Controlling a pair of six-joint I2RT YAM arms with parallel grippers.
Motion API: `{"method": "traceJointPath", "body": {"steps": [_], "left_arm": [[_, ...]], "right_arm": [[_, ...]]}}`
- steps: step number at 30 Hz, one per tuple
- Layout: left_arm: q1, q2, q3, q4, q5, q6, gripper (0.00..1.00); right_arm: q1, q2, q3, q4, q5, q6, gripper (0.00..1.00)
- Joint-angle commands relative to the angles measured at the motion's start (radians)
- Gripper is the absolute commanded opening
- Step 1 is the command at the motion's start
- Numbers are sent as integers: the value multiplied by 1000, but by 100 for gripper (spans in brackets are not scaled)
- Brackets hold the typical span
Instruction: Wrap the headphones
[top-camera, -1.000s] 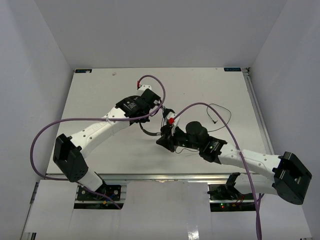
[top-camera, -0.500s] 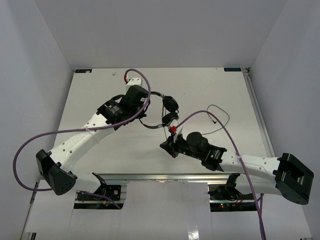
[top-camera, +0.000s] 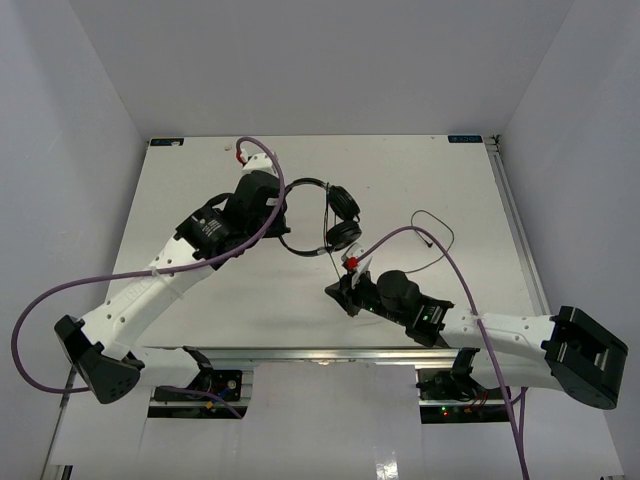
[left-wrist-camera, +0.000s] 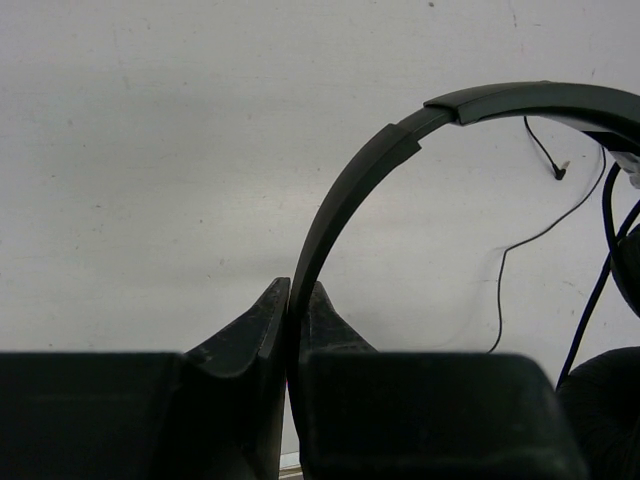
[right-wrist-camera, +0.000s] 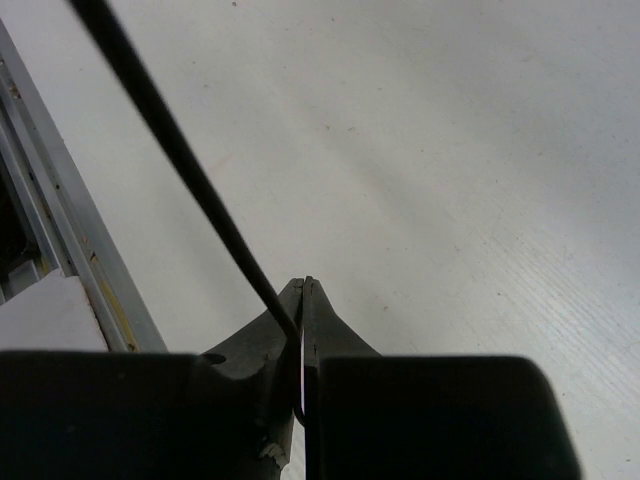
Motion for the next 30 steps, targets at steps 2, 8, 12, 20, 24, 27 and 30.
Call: {"method": "traceJointPath", "body": {"steps": [2,8,12,20,24,27,30], "left_arm": [[4,-89,-1,24,59,11,0],[4,-131,-14,-13,122,51,0],[3,-168,-40,-20,202,105,0],[2,-208,-105,-53,382,273,0],[2,-222,-114,-84,409,336,0],[2,-226,-111,-105,446,362,0],[2,-224,-115,-107,450,380,0]], "right_arm": [[4,22,-30,87,66,-41,8],[-9,47,-43,110,70,-57,8],[-45,67,-51,125,37,-42,8],[-162,65,-51,129,-39,-30,8],[-264,46,-53,121,-108,-26,8],[-346,29,-35,103,-176,-18,8],[-406,12,-3,61,-230,-6,8]]}}
